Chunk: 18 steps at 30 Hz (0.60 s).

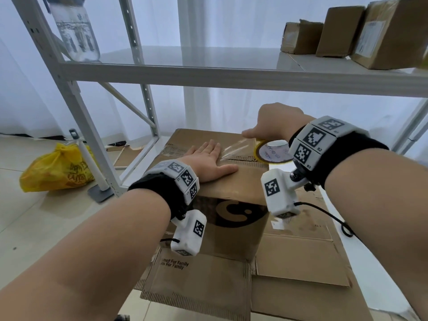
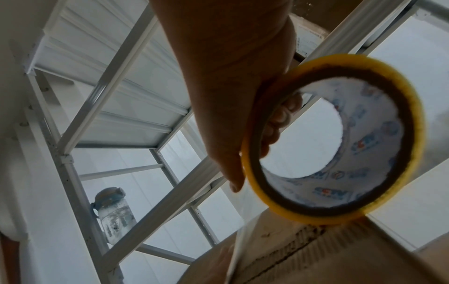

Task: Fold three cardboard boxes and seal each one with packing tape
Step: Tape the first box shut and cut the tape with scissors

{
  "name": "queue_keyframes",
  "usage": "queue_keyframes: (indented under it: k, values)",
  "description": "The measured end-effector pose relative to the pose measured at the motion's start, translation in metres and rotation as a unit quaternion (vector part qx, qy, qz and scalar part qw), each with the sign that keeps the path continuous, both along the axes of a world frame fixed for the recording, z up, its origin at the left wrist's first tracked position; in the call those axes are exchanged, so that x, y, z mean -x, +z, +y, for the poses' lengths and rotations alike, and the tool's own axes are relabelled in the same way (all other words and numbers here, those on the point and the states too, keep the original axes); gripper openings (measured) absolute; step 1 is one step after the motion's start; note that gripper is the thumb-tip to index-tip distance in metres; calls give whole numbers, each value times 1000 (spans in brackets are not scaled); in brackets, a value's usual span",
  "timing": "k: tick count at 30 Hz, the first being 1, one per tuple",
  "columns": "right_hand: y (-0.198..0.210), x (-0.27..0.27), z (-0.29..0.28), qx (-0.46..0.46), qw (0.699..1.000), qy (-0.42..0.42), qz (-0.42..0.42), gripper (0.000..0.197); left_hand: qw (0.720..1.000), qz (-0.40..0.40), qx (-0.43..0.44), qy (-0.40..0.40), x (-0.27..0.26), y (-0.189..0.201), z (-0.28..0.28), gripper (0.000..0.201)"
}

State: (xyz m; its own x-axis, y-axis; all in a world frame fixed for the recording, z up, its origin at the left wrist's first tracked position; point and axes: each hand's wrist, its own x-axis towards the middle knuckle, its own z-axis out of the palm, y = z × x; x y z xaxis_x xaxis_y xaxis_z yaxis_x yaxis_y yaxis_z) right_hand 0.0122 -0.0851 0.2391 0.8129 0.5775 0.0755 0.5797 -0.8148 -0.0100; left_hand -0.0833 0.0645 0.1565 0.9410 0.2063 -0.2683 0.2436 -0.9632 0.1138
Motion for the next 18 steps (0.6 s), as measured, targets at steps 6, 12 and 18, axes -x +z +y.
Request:
queue_keyframes:
  k: [6, 12, 18]
  values:
    - [-5, -10, -31, 3, 1000, -25, -3, 64, 1000, -10, -1, 6, -1, -1, -2, 93]
    - [-19, -16, -45, 17, 998, -41, 35, 66, 1000, -6, -4, 13, 0, -3, -2, 93]
    - [-37, -20, -47, -5, 997, -49, 66, 66, 1000, 0, -5, 12, 0, -3, -3, 90]
